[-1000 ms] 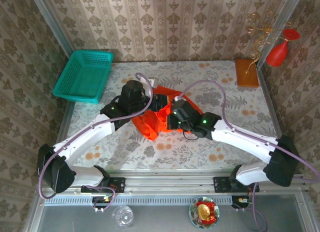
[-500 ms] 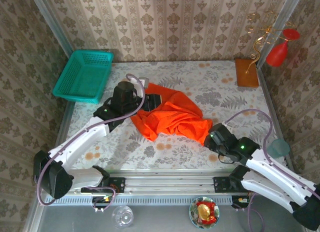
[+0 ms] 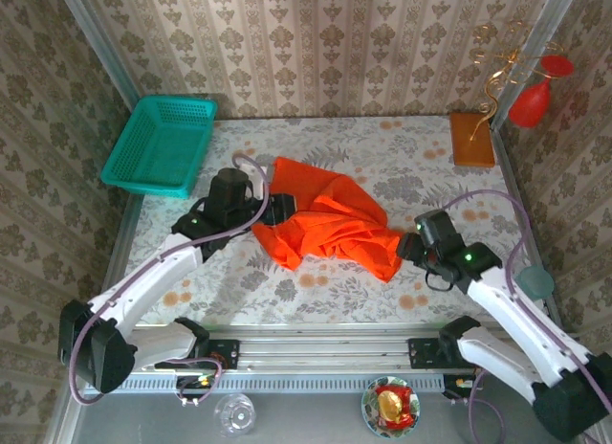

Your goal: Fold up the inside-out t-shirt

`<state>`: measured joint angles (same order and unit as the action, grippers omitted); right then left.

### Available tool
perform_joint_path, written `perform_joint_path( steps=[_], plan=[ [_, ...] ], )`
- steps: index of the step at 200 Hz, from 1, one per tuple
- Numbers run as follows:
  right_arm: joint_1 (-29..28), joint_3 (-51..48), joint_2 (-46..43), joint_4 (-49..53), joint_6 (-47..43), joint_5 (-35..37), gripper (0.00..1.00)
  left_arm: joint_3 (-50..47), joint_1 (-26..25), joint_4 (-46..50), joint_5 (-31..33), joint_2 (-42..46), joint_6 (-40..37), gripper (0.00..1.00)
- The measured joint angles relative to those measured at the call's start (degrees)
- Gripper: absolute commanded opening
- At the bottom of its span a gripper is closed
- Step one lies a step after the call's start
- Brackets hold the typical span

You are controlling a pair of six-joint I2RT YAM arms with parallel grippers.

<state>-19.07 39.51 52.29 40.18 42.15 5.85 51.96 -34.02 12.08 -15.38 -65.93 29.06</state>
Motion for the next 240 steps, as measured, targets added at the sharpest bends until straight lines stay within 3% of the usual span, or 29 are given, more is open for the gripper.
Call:
perform_joint_path(
  steps=[40, 82, 96, 106, 125, 141, 186, 240],
  plan=[
    [13.6, 0.4, 15.3, -10.8, -5.2, -17.5, 0.59, -2.1, 1.3, 1.5, 0.0, 2.0, -0.4, 0.49],
    [17.5, 4.5, 29.7, -16.3, -8.4, -27.3, 0.58, -2.6, 1.8, 4.5, 0.7, 3.0, -2.2, 0.49],
    [17.9, 5.1, 32.5, -18.0, -9.2, -28.9, 0.53, -2.6, 1.8, 6.8, 1.9, 2.9, -3.0, 0.49],
    [18.0, 5.2, 33.6, -19.0, -9.9, -29.9, 0.38, -2.6, 1.7, 8.4, 3.0, 2.5, -3.4, 0.49],
    [18.1, 5.1, 34.2, -20.4, -10.1, -31.7, 0.12, -2.6, 1.0, 11.1, 5.6, 0.5, -3.4, 0.5],
    [18.1, 5.1, 34.2, -21.4, -10.6, -32.9, 0.0, -3.0, 0.2, 11.8, 6.8, -1.7, -3.1, 0.51],
    [18.1, 4.0, 30.4, -21.6, -10.7, -33.7, 0.0, -3.4, -0.3, 12.5, 10.1, -9.8, 2.7, 0.51],
    [18.1, 2.5, 22.1, -20.3, -10.5, -33.2, 0.0, 9.6, -3.5, 19.4, 19.2, -22.9, 8.7, 0.54]
  ],
)
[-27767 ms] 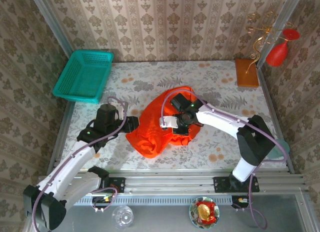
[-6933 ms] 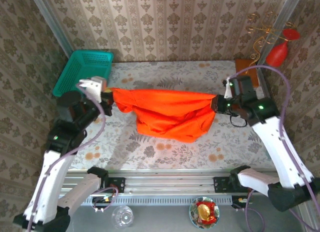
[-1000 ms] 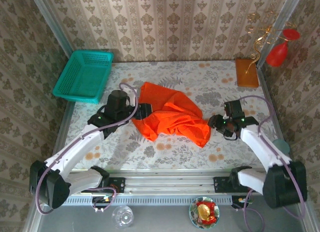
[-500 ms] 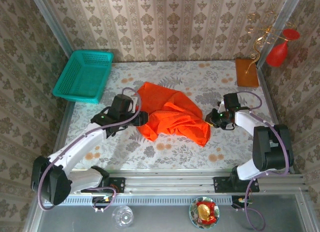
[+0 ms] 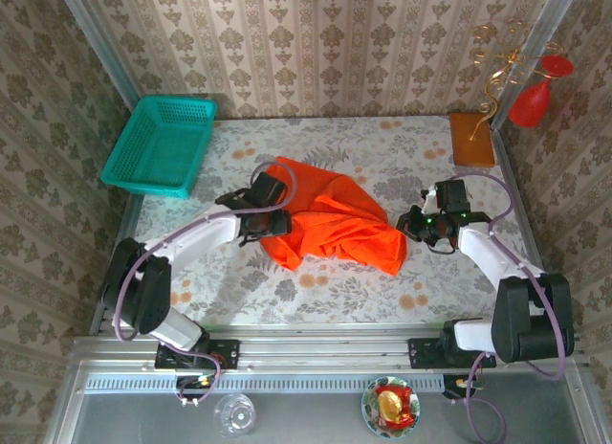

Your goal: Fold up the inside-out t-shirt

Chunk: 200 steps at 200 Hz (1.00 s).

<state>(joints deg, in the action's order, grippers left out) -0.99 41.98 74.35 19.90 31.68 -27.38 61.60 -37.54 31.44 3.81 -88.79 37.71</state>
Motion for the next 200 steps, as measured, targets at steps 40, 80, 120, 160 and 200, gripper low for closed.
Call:
perform_joint_path(
  steps=[40, 80, 120, 160, 200],
  plan=[
    [0.0, -0.4, -3.5, 2.3, 0.0, 2.1, 0.0, 9.1, -3.1, 4.6, 4.0, -7.8, 0.3, 0.53],
    [0.0, -0.4, -9.7, 4.3, 0.7, 6.3, 0.0, 5.9, -4.0, 7.2, 5.1, -9.5, 0.3, 0.51],
    [0.0, -0.4, -13.0, 6.1, 1.5, 8.4, 0.0, -0.7, -4.0, 7.6, 5.2, -6.2, 1.3, 0.45],
    [0.0, -0.3, -15.1, 8.0, 1.5, 9.7, 0.0, -6.1, -3.2, 7.4, 5.0, 0.2, 2.4, 0.37],
    [0.0, -0.4, -17.1, 9.0, 1.5, 10.3, 0.0, -9.5, -2.5, 5.6, 3.5, 2.9, 3.7, 0.29]
  ],
)
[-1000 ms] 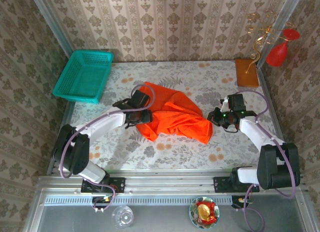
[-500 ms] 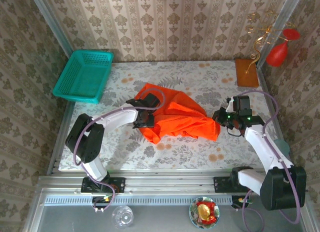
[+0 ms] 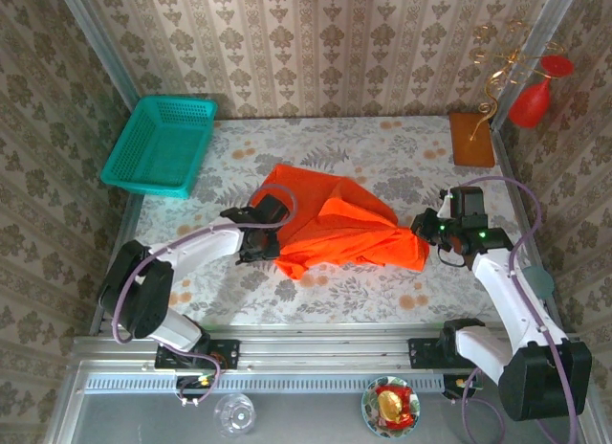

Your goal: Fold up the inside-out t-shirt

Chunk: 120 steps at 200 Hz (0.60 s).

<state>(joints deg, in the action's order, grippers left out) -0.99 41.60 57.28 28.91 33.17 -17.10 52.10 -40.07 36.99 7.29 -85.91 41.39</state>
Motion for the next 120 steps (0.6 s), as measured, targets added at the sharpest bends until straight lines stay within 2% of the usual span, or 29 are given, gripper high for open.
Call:
perform_joint_path(
  steps=[38, 77, 120],
  plan=[
    [0.0, 0.0, -0.5, 0.1, 0.0, 0.0, 0.0, -4.3, 2.4, -6.7, -5.4, 3.4, 2.5, 0.31],
    [0.0, 0.0, -0.7, 0.1, 0.0, 0.0, 0.0, -7.5, 4.5, -12.4, -11.3, 4.8, 5.6, 0.39],
    [0.0, 0.0, -0.7, 0.1, 0.0, 0.0, 0.0, -10.0, 4.3, -15.9, -16.3, 4.7, 7.7, 0.35]
  ],
)
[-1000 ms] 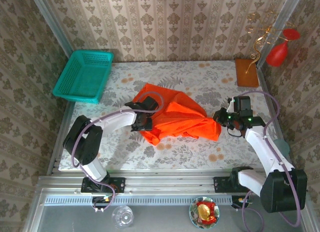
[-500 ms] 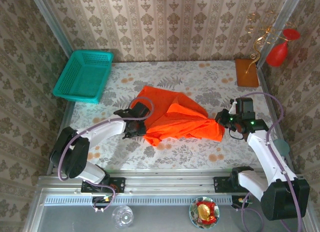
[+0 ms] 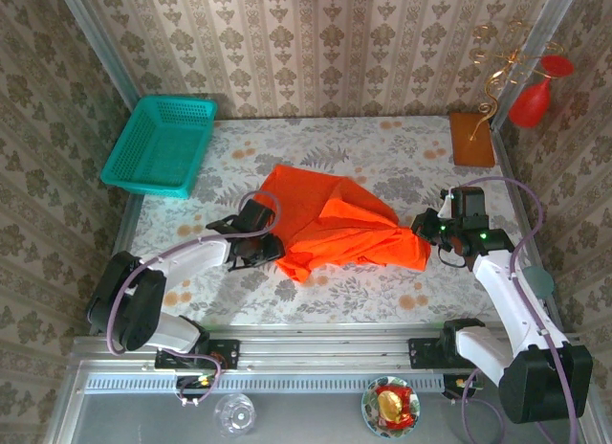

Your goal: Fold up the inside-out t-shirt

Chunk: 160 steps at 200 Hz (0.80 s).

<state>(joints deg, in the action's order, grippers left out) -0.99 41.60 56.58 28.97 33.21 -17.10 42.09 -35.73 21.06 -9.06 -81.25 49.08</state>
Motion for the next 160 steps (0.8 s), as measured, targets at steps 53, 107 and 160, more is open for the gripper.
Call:
perform_joint_path(
  steps=[53, 107, 160],
  plan=[
    [0.0, 0.0, 0.0, 0.0, 0.0, 0.0, 0.0, -3.4, -2.6, -0.5, -1.0, 4.7, 2.6, 0.34],
    [0.0, 0.0, 0.5, 0.0, 0.0, 0.0, 0.0, -9.7, -3.8, 0.4, -0.6, 11.4, 5.7, 0.25],
    [0.0, 0.0, 1.1, 0.0, 0.0, 0.0, 0.0, -10.0, -3.6, 3.8, 0.0, 13.7, 6.6, 0.32]
  ],
)
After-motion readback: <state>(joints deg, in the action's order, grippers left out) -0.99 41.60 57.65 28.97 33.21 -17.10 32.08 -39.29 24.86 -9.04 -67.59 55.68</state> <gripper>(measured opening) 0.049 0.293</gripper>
